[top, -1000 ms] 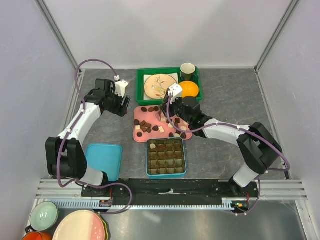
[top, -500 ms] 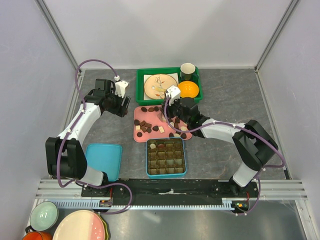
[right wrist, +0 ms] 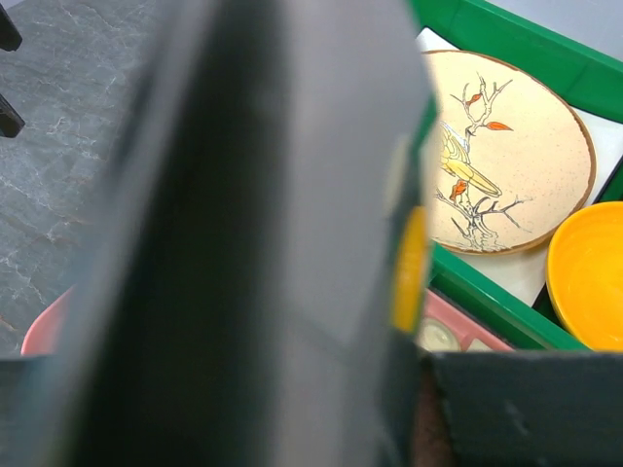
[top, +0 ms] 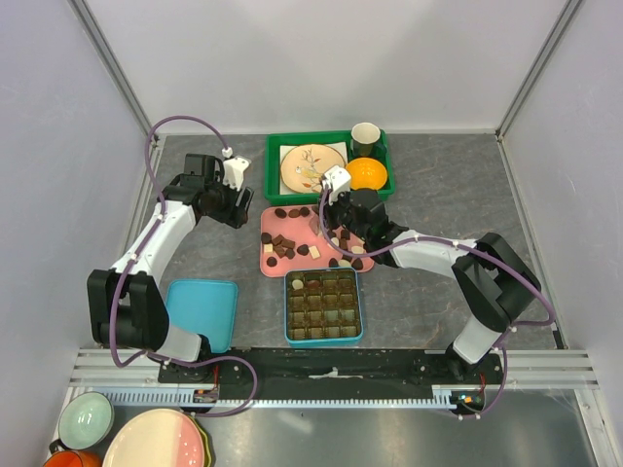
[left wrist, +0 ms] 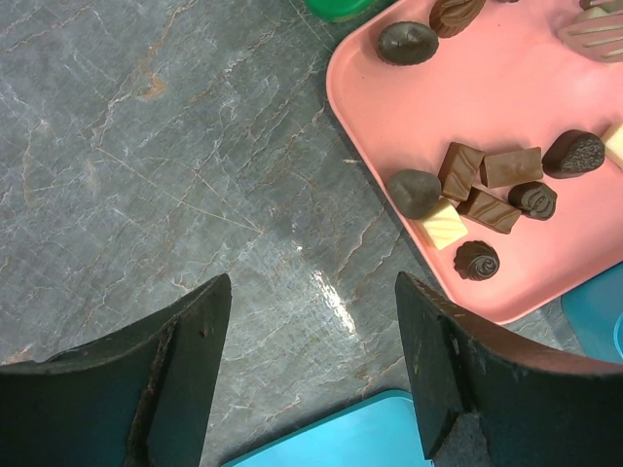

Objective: Pack the chocolate
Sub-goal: Pick up the fake chocolate from the plate, then place the fake chocolate in the packing box.

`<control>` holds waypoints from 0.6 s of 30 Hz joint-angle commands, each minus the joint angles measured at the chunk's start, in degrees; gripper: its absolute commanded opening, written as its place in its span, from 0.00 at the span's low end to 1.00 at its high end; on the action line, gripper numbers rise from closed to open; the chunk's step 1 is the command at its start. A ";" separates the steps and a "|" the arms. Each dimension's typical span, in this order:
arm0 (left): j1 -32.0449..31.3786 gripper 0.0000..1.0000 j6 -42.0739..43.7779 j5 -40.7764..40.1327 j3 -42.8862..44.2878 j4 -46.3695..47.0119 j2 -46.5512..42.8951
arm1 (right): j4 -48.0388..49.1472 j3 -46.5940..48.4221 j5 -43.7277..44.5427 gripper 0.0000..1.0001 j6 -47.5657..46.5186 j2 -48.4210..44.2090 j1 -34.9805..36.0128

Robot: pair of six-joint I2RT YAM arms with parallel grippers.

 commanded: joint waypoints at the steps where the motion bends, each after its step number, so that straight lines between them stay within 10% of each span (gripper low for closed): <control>1: 0.41 0.75 0.22 -0.19 -0.27 0.75 -1.41 | -0.21 2.51 -1.03 0.28 0.14 -1.28 0.14; 18: 0.41 0.77 0.05 -2.47 -7.31 7.26 2.63 | -18.38 -2.04 -10.34 0.14 6.02 -25.96 0.31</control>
